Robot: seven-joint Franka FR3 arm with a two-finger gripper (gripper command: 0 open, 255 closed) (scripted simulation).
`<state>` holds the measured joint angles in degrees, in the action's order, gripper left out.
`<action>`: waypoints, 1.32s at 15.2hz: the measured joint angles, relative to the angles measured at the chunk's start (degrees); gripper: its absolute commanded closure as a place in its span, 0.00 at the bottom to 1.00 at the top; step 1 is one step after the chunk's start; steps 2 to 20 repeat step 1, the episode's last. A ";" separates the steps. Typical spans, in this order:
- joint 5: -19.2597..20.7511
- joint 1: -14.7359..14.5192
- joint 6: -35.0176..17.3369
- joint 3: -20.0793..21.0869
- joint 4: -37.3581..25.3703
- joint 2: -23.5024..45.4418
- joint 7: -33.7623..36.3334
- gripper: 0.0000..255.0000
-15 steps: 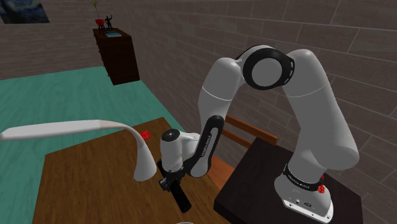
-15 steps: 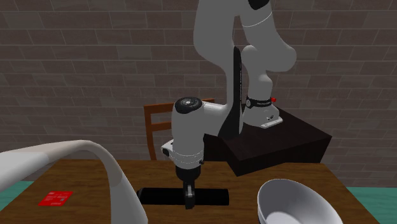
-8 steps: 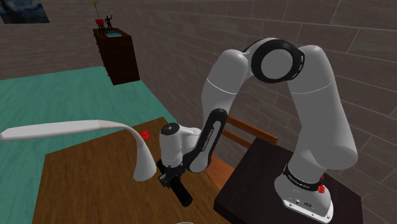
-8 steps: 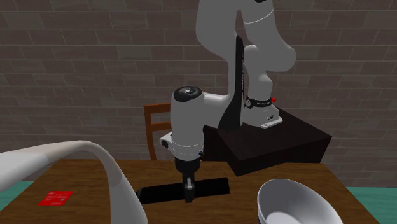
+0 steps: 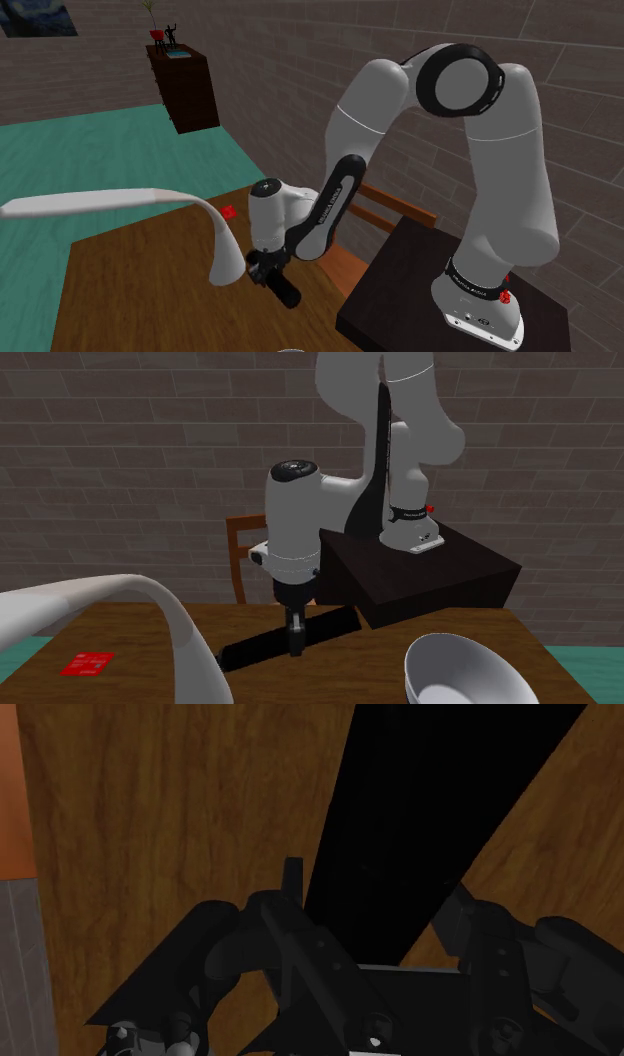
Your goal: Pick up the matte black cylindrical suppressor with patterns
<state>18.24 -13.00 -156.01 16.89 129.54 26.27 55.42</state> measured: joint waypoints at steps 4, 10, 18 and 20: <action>-0.32 0.21 0.44 0.29 0.08 -0.52 -0.23 1.00; -0.32 0.21 0.44 0.29 0.08 -0.52 -0.23 1.00; -0.32 0.21 0.44 0.29 0.08 -0.52 -0.23 1.00; -0.32 0.21 0.44 0.29 0.08 -0.52 -0.23 1.00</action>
